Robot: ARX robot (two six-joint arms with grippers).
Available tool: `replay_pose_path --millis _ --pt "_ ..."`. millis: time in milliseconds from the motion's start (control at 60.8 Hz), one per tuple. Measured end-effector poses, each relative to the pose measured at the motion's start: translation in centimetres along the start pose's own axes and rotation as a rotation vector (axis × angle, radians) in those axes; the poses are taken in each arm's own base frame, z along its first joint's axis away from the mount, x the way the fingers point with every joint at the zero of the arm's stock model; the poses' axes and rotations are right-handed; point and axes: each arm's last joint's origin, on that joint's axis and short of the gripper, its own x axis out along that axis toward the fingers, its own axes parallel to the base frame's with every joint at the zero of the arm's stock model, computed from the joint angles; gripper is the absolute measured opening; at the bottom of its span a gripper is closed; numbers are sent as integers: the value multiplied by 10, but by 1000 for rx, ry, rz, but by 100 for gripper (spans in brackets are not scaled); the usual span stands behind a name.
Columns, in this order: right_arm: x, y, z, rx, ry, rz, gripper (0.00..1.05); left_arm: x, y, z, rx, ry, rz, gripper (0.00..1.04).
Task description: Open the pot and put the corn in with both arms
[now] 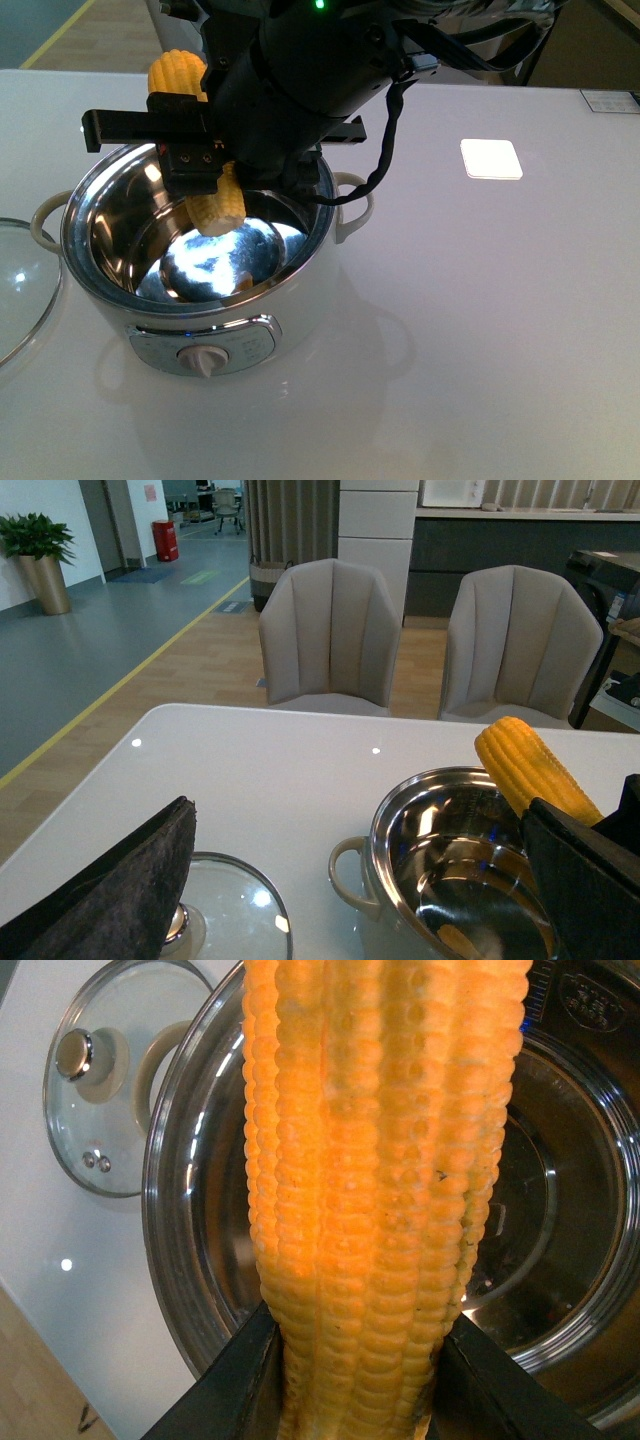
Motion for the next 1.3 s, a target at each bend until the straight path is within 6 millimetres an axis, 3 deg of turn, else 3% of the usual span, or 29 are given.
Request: replay_pose_path --millis 312,411,691,872,1052,1299 --pt "13 6 4 15 0 7 41 0 0 0 0 0 0 98" --pt "14 8 4 20 2 10 52 0 0 0 0 0 0 98" --pt "17 6 4 34 -9 3 96 0 0 0 0 0 0 98" --pt "12 -6 6 76 -44 -19 96 0 0 0 0 0 0 98" --pt "-21 -30 9 124 -135 -69 96 0 0 0 0 0 0 98" --pt "-100 -77 8 182 -341 -234 96 0 0 0 0 0 0 98"
